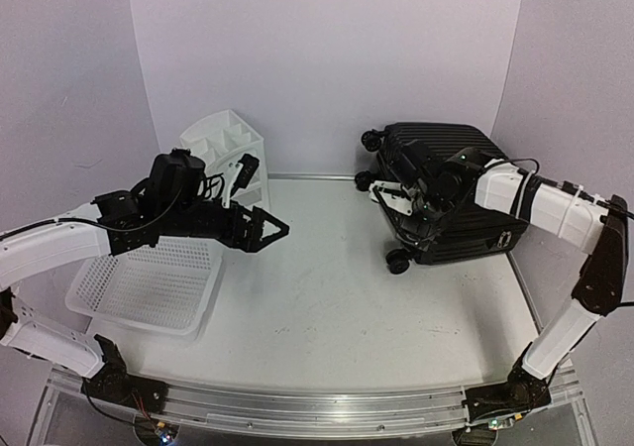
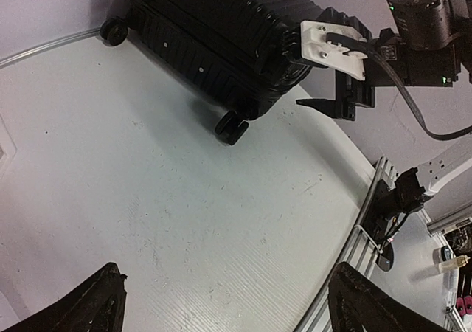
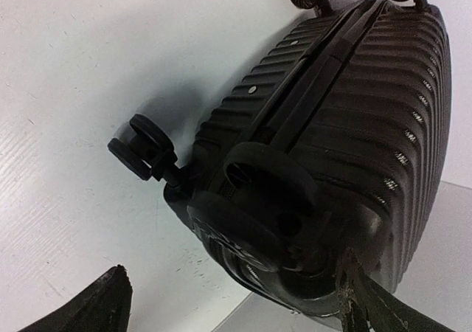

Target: Open, take out, and arrange the luggage

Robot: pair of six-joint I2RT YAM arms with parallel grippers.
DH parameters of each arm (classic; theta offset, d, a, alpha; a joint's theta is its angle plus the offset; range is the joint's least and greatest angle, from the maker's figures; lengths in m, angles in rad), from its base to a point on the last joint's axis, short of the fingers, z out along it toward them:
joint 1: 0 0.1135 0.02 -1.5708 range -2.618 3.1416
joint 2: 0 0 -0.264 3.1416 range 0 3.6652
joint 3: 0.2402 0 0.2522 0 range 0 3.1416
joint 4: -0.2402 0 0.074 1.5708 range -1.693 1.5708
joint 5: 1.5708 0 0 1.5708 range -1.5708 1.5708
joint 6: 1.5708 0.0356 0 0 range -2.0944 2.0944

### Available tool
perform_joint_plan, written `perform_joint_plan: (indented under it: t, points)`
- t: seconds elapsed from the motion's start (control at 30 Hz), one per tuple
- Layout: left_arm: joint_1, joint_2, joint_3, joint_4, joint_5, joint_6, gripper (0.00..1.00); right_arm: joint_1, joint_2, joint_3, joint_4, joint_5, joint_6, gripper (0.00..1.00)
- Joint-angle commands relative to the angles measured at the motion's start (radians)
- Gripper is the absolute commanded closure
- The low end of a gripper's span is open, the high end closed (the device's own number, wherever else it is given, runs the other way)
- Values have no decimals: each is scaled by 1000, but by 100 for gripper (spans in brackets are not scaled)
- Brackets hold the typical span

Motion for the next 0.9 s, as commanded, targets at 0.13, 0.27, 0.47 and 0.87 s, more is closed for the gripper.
perform_joint_plan:
  t: [0.13, 0.27, 0.47, 0.87]
  points:
    - [-5, -42, 4, 52, -30, 2, 4, -70, 18, 84, 44, -14, -278, 10]
    - [-5, -53, 1, 50, -26, 5, 4, -101, 6, 58, 44, -118, -374, 12]
    - [-5, -47, 8, 49, -28, 9, 4, -130, 34, 59, 73, -201, -448, 13]
    - [-5, -55, 6, 43, -34, 13, 3, -148, 115, 60, 116, -115, -556, 29]
